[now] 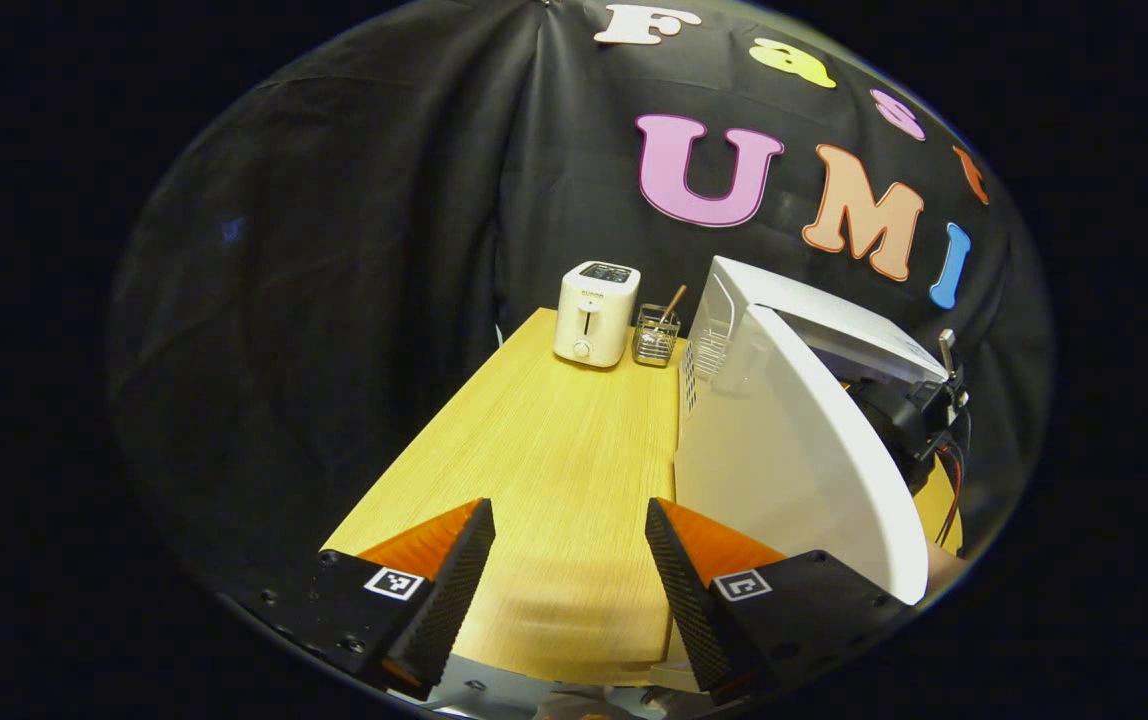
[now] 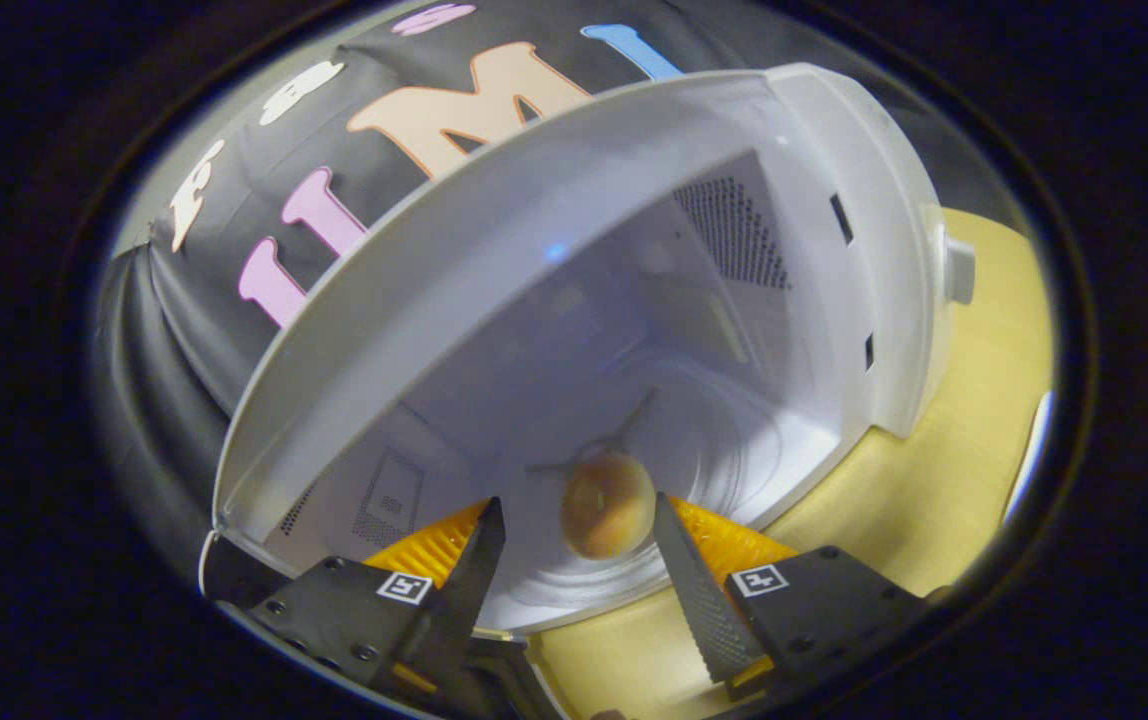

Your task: Open the microwave oven with the left hand, put the food in, and close the microwave oven.

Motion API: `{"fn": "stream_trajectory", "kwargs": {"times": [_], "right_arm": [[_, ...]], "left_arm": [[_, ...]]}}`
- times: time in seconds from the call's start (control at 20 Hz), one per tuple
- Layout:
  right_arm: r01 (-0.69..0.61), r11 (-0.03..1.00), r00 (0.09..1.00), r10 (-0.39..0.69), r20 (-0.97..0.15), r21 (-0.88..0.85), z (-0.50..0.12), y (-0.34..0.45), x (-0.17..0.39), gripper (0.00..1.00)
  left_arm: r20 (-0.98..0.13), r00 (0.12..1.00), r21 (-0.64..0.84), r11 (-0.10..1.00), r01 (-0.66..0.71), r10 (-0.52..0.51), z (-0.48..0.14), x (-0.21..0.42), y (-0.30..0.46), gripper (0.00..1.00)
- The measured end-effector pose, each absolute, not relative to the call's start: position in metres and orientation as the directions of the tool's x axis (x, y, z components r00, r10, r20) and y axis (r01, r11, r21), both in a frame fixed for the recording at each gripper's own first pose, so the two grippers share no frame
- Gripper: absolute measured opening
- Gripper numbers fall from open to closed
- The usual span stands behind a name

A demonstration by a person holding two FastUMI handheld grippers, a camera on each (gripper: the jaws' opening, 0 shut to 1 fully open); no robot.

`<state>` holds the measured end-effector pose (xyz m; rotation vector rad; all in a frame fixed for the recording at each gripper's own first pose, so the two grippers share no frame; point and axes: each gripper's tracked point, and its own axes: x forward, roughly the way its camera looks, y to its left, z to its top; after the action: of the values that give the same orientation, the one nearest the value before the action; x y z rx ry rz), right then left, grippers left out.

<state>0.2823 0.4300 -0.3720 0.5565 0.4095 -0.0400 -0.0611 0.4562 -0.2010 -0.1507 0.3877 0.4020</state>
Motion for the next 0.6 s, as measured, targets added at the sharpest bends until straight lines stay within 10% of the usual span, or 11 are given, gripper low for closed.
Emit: {"fn": "stream_trajectory", "kwargs": {"times": [0.6], "right_arm": [[0.03,0.943,0.929,0.096,-0.358,0.332,-0.309,0.378,0.187,0.92]], "left_arm": [[-0.367,0.889,-0.03,0.952,-0.305,0.273,-0.201,-0.049,0.439,0.73]]}}
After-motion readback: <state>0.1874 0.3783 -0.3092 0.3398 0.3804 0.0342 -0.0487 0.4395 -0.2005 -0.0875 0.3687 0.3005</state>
